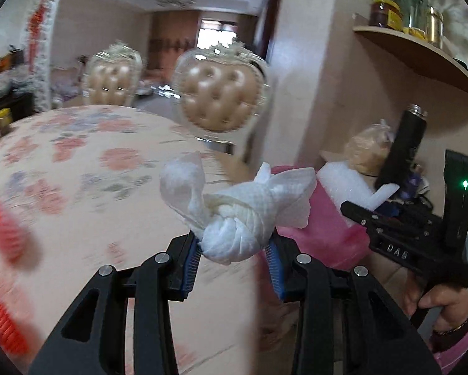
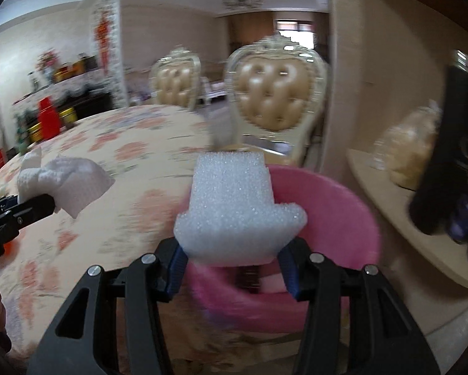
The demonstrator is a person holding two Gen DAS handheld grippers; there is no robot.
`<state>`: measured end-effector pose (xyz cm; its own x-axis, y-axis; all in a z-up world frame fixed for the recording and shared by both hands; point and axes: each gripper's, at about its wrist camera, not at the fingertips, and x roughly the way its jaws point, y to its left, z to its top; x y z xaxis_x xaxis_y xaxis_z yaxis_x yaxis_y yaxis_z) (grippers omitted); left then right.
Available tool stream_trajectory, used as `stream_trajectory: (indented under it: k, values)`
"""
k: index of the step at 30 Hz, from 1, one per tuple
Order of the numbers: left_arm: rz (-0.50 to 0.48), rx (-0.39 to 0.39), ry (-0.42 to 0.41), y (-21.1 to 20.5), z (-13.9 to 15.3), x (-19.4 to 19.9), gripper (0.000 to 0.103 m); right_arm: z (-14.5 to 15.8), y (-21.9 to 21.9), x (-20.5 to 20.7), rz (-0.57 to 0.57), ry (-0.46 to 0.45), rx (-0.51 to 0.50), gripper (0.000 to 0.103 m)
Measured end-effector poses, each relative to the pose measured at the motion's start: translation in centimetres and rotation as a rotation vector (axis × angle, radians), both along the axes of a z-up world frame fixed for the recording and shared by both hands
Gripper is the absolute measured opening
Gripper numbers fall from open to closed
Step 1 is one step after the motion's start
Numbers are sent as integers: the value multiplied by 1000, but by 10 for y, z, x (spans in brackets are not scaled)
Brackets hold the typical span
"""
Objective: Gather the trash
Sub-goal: 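Carry the foam sheet and tissue bundle over the pink bin and release both, then move both open tools back over the table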
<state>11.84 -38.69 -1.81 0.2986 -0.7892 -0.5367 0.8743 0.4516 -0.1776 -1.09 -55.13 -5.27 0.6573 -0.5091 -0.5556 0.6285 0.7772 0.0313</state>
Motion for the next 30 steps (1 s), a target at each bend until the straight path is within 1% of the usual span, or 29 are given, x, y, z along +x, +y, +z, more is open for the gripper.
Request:
stream_trajectory:
  k: [4, 7, 14, 18, 20, 21, 22, 23, 24, 25, 27, 30]
  values:
    - [-77, 23, 37, -54, -3, -5, 35, -5, -26, -11, -58, 11, 0, 50]
    - [-106, 36, 49, -77, -9, -11, 35, -9, -45, -16, -86, 15, 5, 50]
    - [-119, 68, 64, -123, -18, -11, 35, -14, -68, -23, -93, 22, 7, 50]
    - [-136, 88, 91, -147, -25, -10, 35, -18, -77, -23, -94, 19, 19, 51]
    - [-155, 105, 95, -159, -29, -12, 36, -19, -79, -22, -93, 21, 23, 61]
    - [-154, 113, 92, -163, -32, -13, 39, -20, -80, -23, -97, 20, 27, 71]
    - [-145, 121, 92, -166, -34, -13, 42, -21, -82, -25, -104, 16, 30, 72]
    - [-141, 121, 97, -166, -35, -13, 43, -21, -81, -28, -106, 14, 33, 72]
    - [-131, 120, 106, -163, -36, -10, 49, -21, -81, -30, -108, 12, 33, 72]
    - [-119, 115, 109, -160, -37, -8, 60, -21, -81, -32, -112, 14, 29, 72]
    - [-85, 96, 102, -148, -35, -3, 71, -21, -79, -33, -117, 18, 30, 72]
    - [-49, 67, 86, -121, -28, 4, 74, -20, -71, -31, -118, 22, 39, 72]
